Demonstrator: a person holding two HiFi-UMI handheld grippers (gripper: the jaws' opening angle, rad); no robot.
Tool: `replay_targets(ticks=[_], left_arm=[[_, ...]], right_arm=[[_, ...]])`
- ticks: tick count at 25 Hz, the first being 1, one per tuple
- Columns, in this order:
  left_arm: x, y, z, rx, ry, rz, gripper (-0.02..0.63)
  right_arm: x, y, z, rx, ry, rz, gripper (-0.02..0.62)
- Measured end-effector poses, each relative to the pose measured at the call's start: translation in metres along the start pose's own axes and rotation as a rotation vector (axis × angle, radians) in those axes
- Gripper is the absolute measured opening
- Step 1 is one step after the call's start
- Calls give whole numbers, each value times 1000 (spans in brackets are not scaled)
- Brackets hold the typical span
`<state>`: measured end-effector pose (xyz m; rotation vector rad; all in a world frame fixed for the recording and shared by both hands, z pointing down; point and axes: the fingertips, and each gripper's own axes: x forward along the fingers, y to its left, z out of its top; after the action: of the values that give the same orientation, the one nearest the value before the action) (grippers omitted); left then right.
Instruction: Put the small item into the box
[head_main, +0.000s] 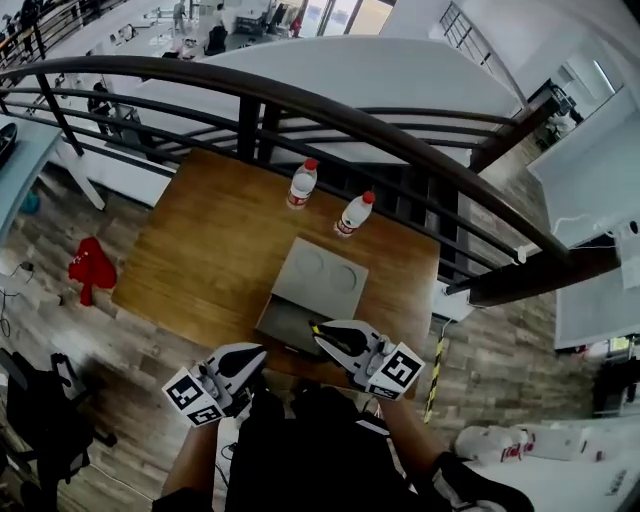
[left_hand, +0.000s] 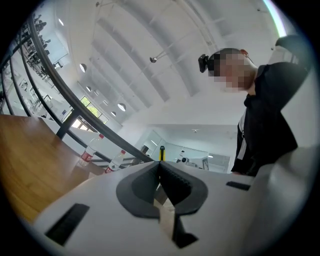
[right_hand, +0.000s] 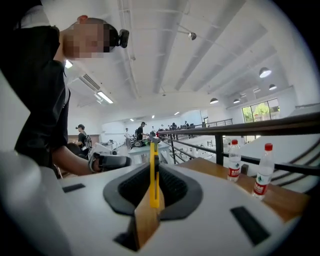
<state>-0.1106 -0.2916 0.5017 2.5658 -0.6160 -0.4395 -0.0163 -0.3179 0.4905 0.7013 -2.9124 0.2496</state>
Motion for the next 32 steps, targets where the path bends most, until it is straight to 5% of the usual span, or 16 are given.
replay_targets(ticks=[11, 32], left_arm=[[-16, 39, -41, -88, -8, 98, 15], [-60, 52, -88, -177, -36, 205, 15]], right_arm=[[47, -12, -89, -25, 269, 60, 60], [91, -31, -207, -81, 582, 58, 60]])
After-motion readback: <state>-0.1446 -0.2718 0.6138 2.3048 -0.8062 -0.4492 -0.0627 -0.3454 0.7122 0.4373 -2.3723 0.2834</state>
